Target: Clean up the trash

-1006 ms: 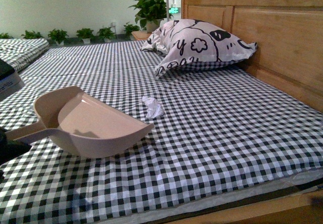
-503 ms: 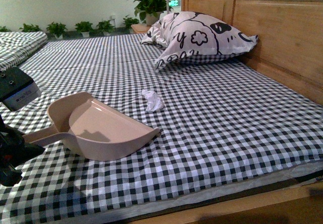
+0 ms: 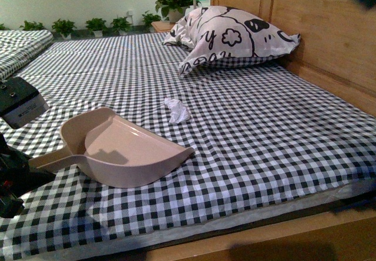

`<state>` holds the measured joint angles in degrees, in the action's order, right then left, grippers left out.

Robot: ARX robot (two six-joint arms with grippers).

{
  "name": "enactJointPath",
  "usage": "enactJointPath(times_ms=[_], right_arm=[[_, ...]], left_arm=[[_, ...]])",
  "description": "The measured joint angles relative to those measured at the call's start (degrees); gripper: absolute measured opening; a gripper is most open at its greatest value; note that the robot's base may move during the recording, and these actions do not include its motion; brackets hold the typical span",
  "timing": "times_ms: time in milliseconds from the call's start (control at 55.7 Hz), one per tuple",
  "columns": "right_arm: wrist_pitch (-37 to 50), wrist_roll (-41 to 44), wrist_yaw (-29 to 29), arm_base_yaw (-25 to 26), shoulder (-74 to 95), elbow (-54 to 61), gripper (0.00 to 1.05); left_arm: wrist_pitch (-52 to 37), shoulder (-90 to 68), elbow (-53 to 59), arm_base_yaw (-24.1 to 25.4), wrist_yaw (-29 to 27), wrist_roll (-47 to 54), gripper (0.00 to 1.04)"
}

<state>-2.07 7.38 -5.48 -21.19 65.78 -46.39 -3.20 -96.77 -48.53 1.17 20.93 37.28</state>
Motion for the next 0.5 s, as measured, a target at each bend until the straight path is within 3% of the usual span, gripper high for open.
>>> enactJointPath(times_ms=[198, 503], right_arm=[[-2.99, 1.29, 3.61, 0.39, 27.96, -19.45, 0.21], [-12.17, 2.93, 1.73, -2.25, 54.34, -46.21, 0.21]], left_arm=[[0.04, 0.0, 0.0, 0.0, 0.07, 0.0, 0.28], [0.07, 0.0, 0.0, 0.0, 0.07, 0.0, 0.28]])
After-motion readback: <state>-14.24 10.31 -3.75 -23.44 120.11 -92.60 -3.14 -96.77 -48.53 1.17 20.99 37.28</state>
